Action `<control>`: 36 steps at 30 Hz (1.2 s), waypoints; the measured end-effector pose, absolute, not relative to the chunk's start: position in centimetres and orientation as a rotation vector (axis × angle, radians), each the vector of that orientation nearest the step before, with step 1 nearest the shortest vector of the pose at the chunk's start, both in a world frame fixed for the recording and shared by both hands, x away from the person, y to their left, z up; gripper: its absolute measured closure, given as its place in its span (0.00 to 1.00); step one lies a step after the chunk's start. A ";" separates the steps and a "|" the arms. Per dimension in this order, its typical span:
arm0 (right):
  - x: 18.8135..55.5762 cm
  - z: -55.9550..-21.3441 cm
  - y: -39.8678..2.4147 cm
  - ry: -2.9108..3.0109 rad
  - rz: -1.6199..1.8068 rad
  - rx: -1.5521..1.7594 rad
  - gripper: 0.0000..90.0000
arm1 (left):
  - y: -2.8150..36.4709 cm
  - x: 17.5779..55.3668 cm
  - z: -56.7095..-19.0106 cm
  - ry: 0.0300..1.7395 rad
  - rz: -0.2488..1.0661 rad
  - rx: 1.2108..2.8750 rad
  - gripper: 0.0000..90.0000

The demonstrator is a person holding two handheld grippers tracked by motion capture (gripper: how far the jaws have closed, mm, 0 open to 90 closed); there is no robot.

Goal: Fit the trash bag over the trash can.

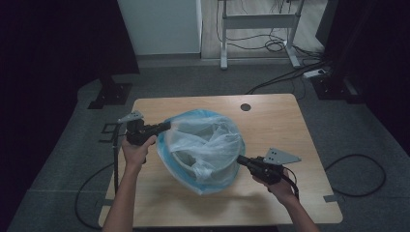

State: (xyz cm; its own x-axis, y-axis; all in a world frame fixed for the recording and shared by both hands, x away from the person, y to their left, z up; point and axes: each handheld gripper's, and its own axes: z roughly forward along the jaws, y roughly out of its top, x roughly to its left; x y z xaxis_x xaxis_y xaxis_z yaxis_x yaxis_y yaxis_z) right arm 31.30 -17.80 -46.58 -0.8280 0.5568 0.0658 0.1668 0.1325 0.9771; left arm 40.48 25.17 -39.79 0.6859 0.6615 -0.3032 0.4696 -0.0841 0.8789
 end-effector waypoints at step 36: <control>33.1 -50.1 -17.1 2.232 1.594 0.858 0.93 | 23.0 43.8 -46.5 1.074 0.057 1.997 0.99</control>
State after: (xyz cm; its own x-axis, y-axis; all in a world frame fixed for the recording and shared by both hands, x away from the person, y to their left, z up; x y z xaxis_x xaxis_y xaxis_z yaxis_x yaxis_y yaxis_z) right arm 33.10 -17.08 -50.11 -0.7891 0.6025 0.1200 0.3089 0.2203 0.9252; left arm 43.79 22.96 -46.47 0.6310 0.7038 -0.3264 0.6651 -0.2743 0.6945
